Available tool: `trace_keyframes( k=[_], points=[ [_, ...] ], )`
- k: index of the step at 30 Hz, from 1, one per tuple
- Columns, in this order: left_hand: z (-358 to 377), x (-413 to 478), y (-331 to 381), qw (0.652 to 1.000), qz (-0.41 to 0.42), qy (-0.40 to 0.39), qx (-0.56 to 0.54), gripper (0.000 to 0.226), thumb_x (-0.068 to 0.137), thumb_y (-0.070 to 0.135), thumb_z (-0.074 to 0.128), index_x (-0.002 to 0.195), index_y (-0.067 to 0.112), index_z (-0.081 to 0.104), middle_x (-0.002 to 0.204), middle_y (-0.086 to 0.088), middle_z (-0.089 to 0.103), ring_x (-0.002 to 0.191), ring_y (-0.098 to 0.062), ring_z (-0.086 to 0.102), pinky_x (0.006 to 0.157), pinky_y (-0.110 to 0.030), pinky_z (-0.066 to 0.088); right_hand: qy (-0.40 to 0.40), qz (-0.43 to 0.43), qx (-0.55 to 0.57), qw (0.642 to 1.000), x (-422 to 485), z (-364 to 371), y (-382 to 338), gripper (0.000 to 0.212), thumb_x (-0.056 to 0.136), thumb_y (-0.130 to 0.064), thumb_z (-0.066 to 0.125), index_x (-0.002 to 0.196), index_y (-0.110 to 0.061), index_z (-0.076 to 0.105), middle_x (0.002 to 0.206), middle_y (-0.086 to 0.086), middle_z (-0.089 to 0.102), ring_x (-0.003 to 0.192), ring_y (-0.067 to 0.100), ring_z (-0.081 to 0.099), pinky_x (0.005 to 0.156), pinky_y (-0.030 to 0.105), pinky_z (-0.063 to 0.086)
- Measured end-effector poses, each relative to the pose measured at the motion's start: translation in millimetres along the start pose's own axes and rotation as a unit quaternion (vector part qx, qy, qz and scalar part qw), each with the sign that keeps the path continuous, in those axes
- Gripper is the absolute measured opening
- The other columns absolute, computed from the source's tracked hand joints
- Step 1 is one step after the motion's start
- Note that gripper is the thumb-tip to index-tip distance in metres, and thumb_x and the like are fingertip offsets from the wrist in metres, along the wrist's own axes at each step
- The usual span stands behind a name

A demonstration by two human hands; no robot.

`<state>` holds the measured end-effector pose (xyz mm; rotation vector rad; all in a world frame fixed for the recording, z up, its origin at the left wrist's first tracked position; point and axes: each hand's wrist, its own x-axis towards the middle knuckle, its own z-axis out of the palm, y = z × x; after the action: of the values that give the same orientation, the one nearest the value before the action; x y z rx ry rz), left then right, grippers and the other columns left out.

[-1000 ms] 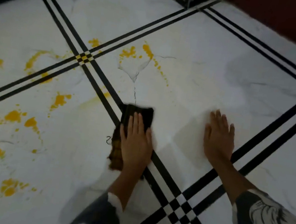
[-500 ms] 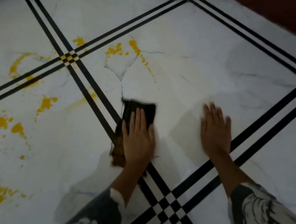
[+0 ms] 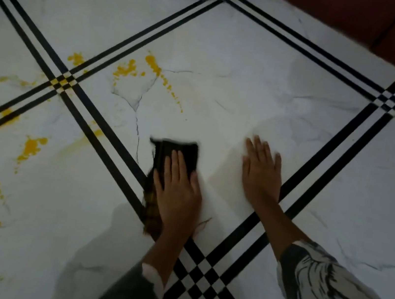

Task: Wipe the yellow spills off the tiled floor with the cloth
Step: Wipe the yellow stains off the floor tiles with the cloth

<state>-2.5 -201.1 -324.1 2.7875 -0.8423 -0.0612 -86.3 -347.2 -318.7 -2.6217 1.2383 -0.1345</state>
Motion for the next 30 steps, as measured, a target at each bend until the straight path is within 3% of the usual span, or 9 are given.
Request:
trace_keyframes(
  k=[2,4,6,8,11,15,18,25,30],
  points=[
    [-0.9,-40.6,10.9,0.999,0.042,-0.014,-0.011,0.058,0.097,0.040,0.021,0.144,0.008,0.033,0.148,-0.010,0.037,0.137,-0.024,0.035,0.114,-0.043,0.012,0.010,0.029,0.024,0.999,7.1,-0.1,-13.0,0.049,0.097,-0.025,0.020,0.144,-0.015,0.030,0.154,0.004,0.025,0.143,0.022,0.019,0.116,0.042,0.003],
    [-3.1,-42.0,19.0,0.993,0.108,-0.056,-0.013,0.057,0.098,0.041,0.019,0.141,0.010,0.038,0.146,-0.008,0.042,0.134,-0.022,0.039,0.113,-0.042,0.017,0.009,-0.005,0.048,0.999,21.7,0.2,-27.5,0.045,0.096,-0.009,0.034,0.140,-0.013,0.037,0.151,0.007,0.031,0.141,0.022,0.024,0.116,0.041,0.004],
    [-5.8,2.9,15.4,0.986,0.147,-0.081,0.000,0.057,0.097,0.041,0.018,0.141,0.012,0.039,0.146,-0.005,0.042,0.135,-0.020,0.039,0.114,-0.042,0.019,0.014,-0.065,0.060,0.996,40.0,2.5,-40.9,0.045,0.094,-0.007,0.035,0.138,-0.010,0.041,0.149,0.010,0.035,0.139,0.025,0.028,0.115,0.042,0.009],
    [-7.7,57.9,0.3,0.984,0.163,-0.072,0.026,0.063,0.093,0.043,0.010,0.146,0.014,0.028,0.152,-0.002,0.031,0.141,-0.017,0.027,0.115,-0.041,0.011,0.013,-0.074,0.073,0.994,57.6,3.9,-49.7,0.050,0.094,-0.023,0.022,0.138,-0.010,0.042,0.148,0.011,0.036,0.138,0.027,0.031,0.114,0.044,0.014],
    [-7.2,98.5,-35.9,0.996,0.061,-0.058,0.030,0.065,0.091,0.044,0.000,0.150,0.019,0.009,0.158,0.004,0.011,0.145,-0.011,0.007,0.116,-0.036,-0.001,-0.013,-0.075,0.050,0.996,69.5,13.2,-56.5,0.063,0.090,-0.037,0.007,0.143,-0.014,0.032,0.152,0.005,0.029,0.141,0.021,0.025,0.115,0.043,0.012],
    [-1.6,79.2,-38.0,0.998,-0.054,0.017,0.007,0.064,0.092,0.041,0.008,0.148,0.012,0.022,0.154,-0.004,0.026,0.142,-0.020,0.023,0.115,-0.043,0.008,-0.023,-0.065,0.032,0.997,74.1,14.5,-57.3,0.058,0.091,-0.034,0.014,0.142,-0.015,0.035,0.150,0.004,0.034,0.138,0.021,0.032,0.113,0.045,0.018],
    [1.7,74.3,-26.9,0.998,-0.056,0.040,-0.011,0.057,0.093,0.035,0.024,0.141,0.006,0.039,0.145,-0.008,0.043,0.133,-0.024,0.041,0.111,-0.048,0.022,-0.024,-0.063,0.011,0.998,75.4,14.5,-57.7,0.058,0.092,-0.035,0.014,0.144,-0.017,0.031,0.152,0.002,0.030,0.140,0.019,0.028,0.113,0.044,0.017],
    [1.7,136.2,-15.5,0.994,0.112,-0.001,-0.013,0.055,0.094,0.037,0.025,0.141,0.012,0.039,0.146,-0.004,0.042,0.135,-0.019,0.038,0.115,-0.043,0.015,-0.044,-0.060,-0.019,0.997,75.9,12.2,-56.0,0.059,0.092,-0.041,0.008,0.147,-0.022,0.017,0.155,-0.003,0.015,0.143,0.015,0.016,0.115,0.037,0.008],
    [7.5,162.7,-14.0,0.996,-0.041,0.058,-0.058,0.056,0.094,0.035,0.029,0.142,0.009,0.038,0.147,-0.006,0.041,0.136,-0.021,0.037,0.113,-0.043,0.009,-0.041,-0.051,-0.024,0.998,74.6,15.9,-57.6,0.057,0.094,-0.042,0.011,0.148,-0.024,0.012,0.153,-0.008,0.005,0.142,0.011,0.009,0.115,0.036,0.005]
  ],
)
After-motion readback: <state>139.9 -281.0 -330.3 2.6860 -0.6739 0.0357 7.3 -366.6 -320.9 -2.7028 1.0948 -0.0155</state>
